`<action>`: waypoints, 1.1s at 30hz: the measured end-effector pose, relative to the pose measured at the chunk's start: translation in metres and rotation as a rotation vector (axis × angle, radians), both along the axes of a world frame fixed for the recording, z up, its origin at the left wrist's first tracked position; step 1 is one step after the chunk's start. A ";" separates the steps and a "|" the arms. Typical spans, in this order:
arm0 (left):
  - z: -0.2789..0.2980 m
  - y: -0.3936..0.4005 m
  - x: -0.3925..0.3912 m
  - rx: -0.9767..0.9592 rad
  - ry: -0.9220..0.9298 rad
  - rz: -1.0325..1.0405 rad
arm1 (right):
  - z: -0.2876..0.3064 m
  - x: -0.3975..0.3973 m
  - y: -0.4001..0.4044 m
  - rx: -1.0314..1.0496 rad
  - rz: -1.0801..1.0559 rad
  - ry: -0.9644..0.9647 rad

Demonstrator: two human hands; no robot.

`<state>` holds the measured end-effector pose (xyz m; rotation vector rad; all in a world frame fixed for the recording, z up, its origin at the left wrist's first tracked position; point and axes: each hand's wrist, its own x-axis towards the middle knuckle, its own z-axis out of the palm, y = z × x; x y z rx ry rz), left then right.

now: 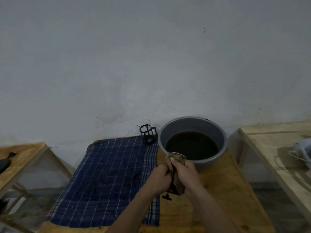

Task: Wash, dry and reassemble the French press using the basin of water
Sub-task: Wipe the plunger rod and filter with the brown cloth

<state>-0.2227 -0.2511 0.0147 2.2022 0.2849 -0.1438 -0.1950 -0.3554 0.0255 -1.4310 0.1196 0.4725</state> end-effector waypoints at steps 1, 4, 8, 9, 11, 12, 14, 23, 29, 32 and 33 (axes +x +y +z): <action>0.001 -0.001 -0.001 -0.016 -0.033 0.000 | 0.000 0.001 0.001 0.049 -0.029 0.009; -0.001 -0.004 -0.010 -0.240 -0.169 0.183 | 0.004 0.005 0.005 0.197 -0.134 0.050; -0.003 -0.012 -0.016 -0.862 0.118 0.375 | 0.007 0.012 0.003 0.203 -0.145 -0.068; 0.000 -0.013 -0.015 -0.918 0.130 0.390 | 0.009 0.010 0.004 0.160 -0.082 -0.115; 0.004 -0.014 -0.009 -0.906 0.069 0.479 | 0.008 0.005 0.005 0.016 0.079 -0.192; 0.005 -0.013 -0.007 -0.875 0.032 0.530 | 0.007 0.004 0.006 -0.056 0.143 -0.210; 0.006 -0.012 -0.004 -0.872 0.012 0.609 | 0.007 0.003 0.006 -0.147 0.223 -0.198; 0.004 -0.015 -0.004 -0.785 -0.032 0.581 | 0.008 0.010 0.002 0.144 -0.070 0.086; 0.010 -0.016 -0.006 -0.842 0.026 0.644 | -0.002 -0.003 0.008 0.104 0.041 -0.051; 0.008 -0.012 -0.007 -0.853 0.035 0.703 | -0.003 -0.006 0.005 -0.015 0.175 -0.118; 0.009 -0.012 -0.008 -0.845 0.024 0.688 | 0.000 -0.006 0.005 -0.010 0.151 -0.103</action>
